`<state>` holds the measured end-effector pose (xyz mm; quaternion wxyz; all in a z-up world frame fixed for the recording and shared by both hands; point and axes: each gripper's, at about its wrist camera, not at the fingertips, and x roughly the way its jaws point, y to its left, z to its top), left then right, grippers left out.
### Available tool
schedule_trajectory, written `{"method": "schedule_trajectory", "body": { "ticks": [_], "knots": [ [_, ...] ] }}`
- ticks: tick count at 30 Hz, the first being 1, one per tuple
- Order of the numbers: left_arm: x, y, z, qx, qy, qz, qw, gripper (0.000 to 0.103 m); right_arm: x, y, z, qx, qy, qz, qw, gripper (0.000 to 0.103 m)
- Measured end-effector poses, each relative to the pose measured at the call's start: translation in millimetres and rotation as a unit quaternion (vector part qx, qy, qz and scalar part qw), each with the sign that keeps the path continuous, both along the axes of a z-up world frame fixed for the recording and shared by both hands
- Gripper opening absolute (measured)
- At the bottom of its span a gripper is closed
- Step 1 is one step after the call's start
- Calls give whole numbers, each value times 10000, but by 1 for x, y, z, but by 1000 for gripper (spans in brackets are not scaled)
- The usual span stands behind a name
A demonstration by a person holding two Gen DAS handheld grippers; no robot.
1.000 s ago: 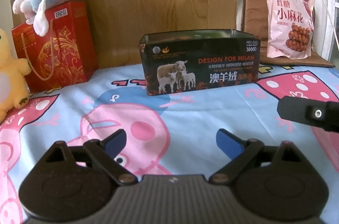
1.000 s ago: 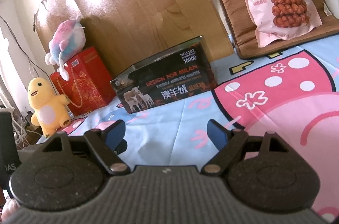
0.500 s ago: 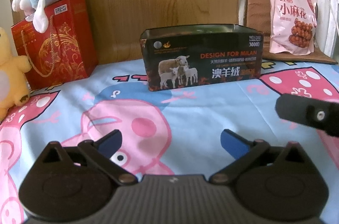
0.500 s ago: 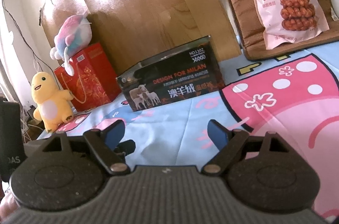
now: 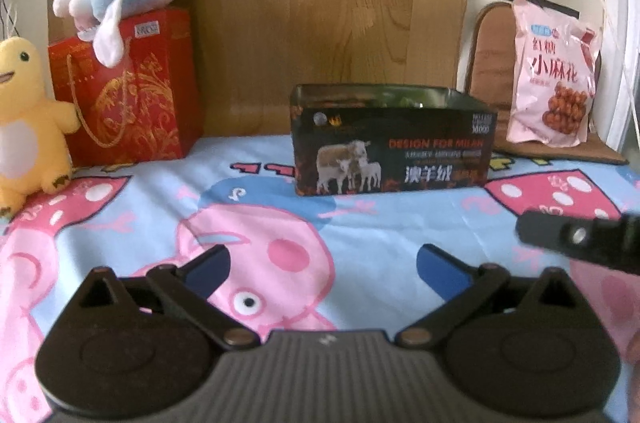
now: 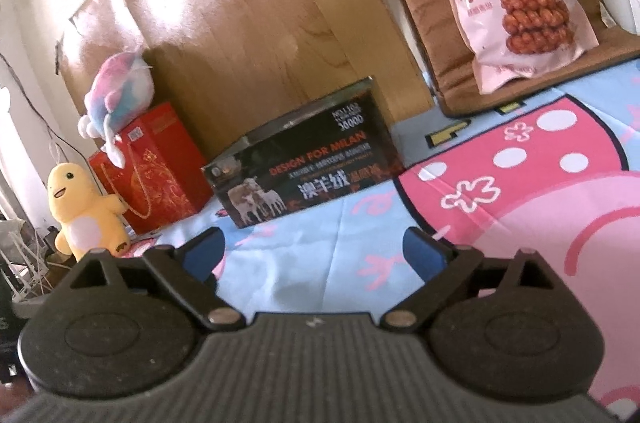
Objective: Organize snacks
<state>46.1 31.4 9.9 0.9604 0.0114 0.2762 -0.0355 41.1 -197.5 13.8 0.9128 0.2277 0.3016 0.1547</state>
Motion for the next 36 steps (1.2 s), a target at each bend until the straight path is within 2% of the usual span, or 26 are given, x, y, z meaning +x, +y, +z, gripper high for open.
{"method": "schedule_trajectory", "body": {
  "ticks": [3, 8, 11, 14, 16, 17, 18, 19, 21, 23, 25, 28, 31, 36],
  "knots": [
    [-2, 5, 23, 19, -65, 44, 10000, 103, 12, 1, 10, -165, 281, 285, 9991, 97],
    [4, 2, 58, 43, -501, 143, 9986, 103, 44, 5, 27, -491, 275, 738, 9957, 102],
    [29, -10, 65, 101, -400, 40, 9991, 103, 66, 13, 20, -582, 269, 810, 9947, 103],
    [54, -22, 55, 205, -311, 176, 9992, 103, 81, 22, 4, -568, 250, 748, 9953, 103],
    [75, -29, 38, 283, 30, 235, 9993, 103, 80, 23, -12, -493, 149, 662, 9965, 103],
    [80, -30, 31, 250, 151, 233, 9993, 103, 83, 25, -17, -634, 403, 759, 9943, 103],
    [85, -31, 23, 193, 232, 252, 9992, 103, 86, 25, -16, -699, 433, 1008, 9915, 103],
    [89, -30, 17, 146, 258, 301, 9991, 103, 86, 24, -14, -666, 248, 1195, 9903, 102],
    [91, -29, 9, 225, 237, 401, 9987, 103, 87, 24, -15, -668, 350, 1164, 9903, 102],
    [91, -24, 6, 383, 153, 505, 9979, 103, 88, 24, -16, -671, 535, 1177, 9893, 102],
    [89, -18, 4, 388, 109, 612, 9973, 103, 84, 29, -15, -823, 514, 1202, 9880, 102],
    [93, -11, -2, 289, 310, 553, 9976, 103, 79, 36, -16, -1092, 438, 1225, 9855, 102],
    [93, -9, -2, 263, 417, 480, 9976, 103, 77, 33, -16, -1034, 433, 1182, 9866, 102],
    [88, -11, 1, 336, 338, 492, 9977, 103, 80, 28, -16, -921, 393, 1070, 9892, 102]
  ]
}}
